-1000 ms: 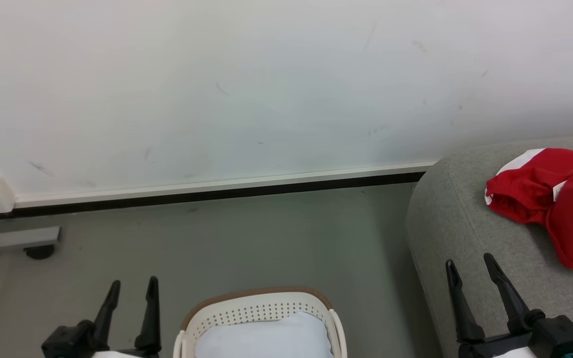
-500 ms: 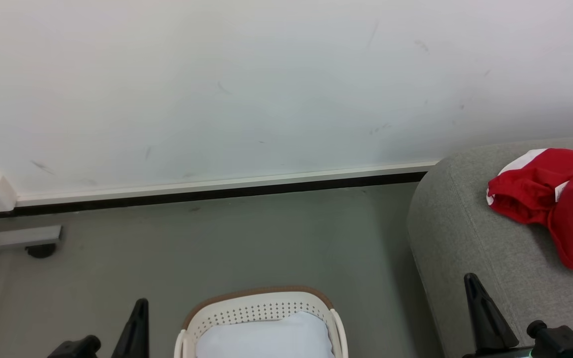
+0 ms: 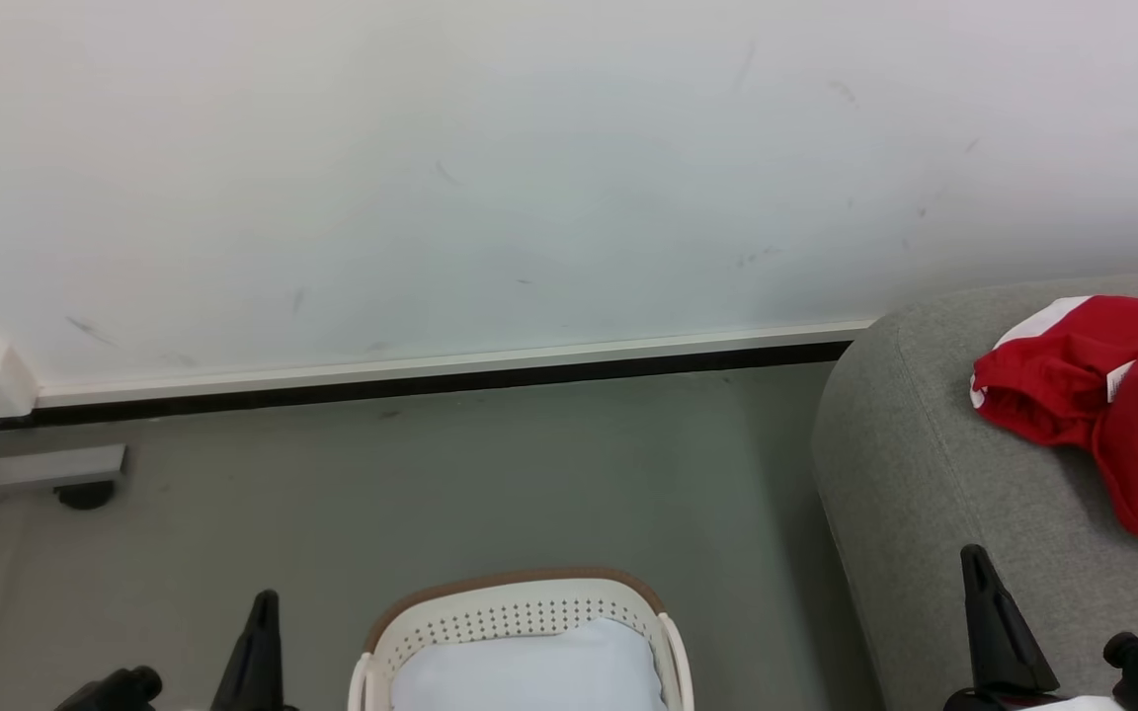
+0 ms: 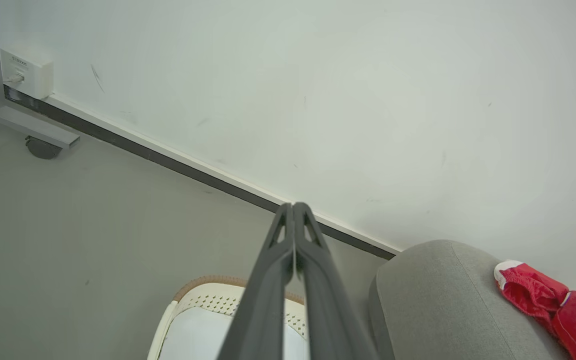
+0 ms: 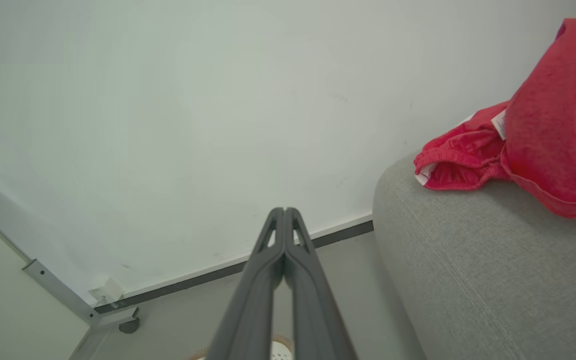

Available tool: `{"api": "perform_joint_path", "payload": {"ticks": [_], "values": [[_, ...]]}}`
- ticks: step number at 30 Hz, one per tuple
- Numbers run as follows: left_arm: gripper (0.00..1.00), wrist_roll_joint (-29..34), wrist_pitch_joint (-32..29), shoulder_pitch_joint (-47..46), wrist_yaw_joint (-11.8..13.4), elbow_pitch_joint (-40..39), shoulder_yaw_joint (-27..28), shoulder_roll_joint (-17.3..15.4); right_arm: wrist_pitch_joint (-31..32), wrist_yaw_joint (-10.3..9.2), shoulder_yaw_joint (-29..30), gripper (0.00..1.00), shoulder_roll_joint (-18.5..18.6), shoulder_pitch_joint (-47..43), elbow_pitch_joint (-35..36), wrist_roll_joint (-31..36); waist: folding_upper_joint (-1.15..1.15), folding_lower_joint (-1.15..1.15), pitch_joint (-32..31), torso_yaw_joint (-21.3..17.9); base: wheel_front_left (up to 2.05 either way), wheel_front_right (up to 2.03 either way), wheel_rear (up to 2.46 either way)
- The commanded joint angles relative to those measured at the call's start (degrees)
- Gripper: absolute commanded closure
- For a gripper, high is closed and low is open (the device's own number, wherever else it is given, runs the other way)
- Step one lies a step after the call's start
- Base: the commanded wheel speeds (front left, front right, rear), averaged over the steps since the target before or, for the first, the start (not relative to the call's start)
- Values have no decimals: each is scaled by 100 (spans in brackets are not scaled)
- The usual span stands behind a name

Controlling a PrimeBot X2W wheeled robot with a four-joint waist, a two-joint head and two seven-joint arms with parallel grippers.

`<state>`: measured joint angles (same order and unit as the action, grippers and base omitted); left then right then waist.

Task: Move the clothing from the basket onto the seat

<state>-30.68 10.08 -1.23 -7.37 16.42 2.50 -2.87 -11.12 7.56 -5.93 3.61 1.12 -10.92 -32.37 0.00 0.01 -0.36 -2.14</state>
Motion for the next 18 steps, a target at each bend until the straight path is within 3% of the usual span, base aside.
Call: {"api": "perform_joint_path", "payload": {"ticks": [1,18], "values": [[100,-286,-62,-151,-3,-102,36,-37,42,-2,44,100,51,176,60,-273,0,0,1,3,0,0,0],[100,-1690,-441,-245,-6,-145,124,-32,363,-4,227,100,105,261,-18,-1723,0,0,9,38,0,0,0]]}}
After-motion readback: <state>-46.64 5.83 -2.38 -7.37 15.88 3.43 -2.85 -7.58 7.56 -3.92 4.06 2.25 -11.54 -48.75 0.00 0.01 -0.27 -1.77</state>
